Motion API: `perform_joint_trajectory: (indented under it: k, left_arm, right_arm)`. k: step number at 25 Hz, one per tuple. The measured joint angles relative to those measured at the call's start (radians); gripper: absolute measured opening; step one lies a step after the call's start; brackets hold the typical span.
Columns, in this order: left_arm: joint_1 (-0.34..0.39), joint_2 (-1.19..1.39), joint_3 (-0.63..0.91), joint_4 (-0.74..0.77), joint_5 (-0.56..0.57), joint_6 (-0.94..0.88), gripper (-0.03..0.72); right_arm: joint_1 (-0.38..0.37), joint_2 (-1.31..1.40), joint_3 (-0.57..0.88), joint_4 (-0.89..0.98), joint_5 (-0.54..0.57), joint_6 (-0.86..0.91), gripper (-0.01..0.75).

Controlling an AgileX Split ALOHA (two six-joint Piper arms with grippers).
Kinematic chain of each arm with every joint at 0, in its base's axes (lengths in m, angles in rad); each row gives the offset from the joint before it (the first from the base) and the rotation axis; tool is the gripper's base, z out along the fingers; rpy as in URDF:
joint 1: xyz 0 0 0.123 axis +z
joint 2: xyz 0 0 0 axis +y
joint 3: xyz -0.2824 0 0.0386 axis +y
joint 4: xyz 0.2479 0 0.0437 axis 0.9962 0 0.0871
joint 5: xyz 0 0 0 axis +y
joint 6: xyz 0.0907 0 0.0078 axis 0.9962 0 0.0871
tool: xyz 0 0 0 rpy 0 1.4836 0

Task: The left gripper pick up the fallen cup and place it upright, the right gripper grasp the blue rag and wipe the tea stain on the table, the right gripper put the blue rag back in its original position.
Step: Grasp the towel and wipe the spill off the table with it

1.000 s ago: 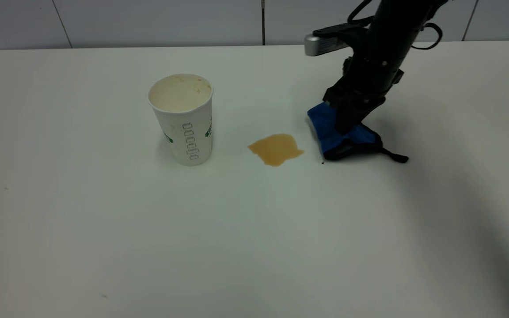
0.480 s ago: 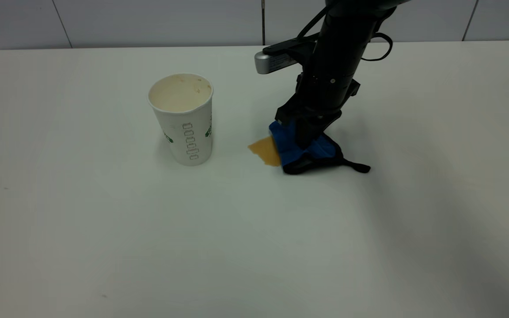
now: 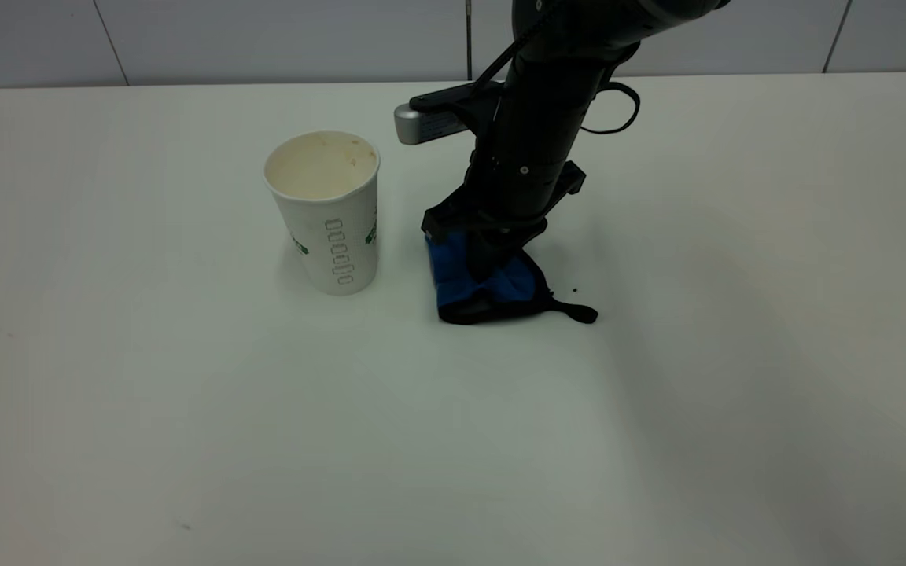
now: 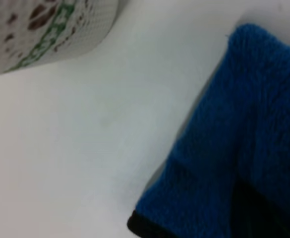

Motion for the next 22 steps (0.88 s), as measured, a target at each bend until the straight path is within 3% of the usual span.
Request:
perform_joint_trajectory:
  k: [14,18,22]
  left_arm:
    - [0.000,0.000,0.000,0.000,0.000,0.001,0.305]
    - [0.000,0.000,0.000,0.000,0.000,0.001,0.305]
    - [0.000,0.000,0.000,0.000,0.000,0.001,0.305]
  right_arm:
    - [-0.025,0.009,0.000,0.017,-0.203,0.050,0.059]
    - [-0.093,0.009,0.000,-0.020,-0.182,0.111,0.059]
    - [-0.156,0.009,-0.001,-0.034,-0.081,0.130,0.059]
